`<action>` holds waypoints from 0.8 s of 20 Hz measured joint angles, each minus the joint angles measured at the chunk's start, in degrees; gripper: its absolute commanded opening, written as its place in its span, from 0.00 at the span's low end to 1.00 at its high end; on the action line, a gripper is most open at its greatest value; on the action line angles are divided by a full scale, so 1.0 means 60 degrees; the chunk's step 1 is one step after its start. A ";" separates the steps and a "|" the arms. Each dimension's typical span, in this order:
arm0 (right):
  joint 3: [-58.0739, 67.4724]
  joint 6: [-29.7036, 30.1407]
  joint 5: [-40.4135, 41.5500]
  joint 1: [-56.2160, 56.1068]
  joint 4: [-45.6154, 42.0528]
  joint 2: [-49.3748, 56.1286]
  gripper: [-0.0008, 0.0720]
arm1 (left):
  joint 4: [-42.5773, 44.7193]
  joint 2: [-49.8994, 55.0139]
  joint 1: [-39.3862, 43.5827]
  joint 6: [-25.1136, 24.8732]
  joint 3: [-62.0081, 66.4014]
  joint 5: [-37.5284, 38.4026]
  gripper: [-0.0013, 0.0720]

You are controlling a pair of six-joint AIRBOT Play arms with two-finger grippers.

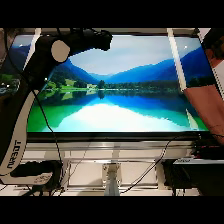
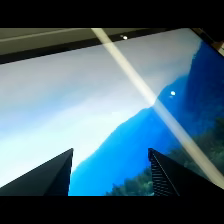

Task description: Fold the clothes and pants, and hang the long-sleeved shirts on hangers.

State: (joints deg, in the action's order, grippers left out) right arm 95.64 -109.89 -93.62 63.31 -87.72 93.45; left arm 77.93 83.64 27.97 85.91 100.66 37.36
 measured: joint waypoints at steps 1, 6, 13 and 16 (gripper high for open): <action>0.0004 0.0229 0.0076 -0.0051 0.0510 0.0000 0.03 | 0.0004 -0.0004 -0.0025 -0.0036 0.0000 0.0055 0.04; 0.0135 0.2838 0.0750 -0.1086 0.6415 0.0000 0.03 | 0.0841 -0.0670 -0.0146 -0.0335 0.0000 0.0219 0.03; 0.2492 0.4951 0.1202 -0.4626 1.2928 0.0000 0.03 | 0.1829 -0.3144 -0.0306 -0.0401 0.0000 0.1016 0.03; 0.3450 0.5184 0.1610 -0.6073 1.3635 -0.0058 0.03 | 0.1942 -0.4091 -0.0335 -0.0397 0.0000 0.1435 0.03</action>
State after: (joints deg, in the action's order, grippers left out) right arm 116.33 -78.78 -83.96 26.87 -5.91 93.10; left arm 89.58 59.09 25.96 83.53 100.66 45.98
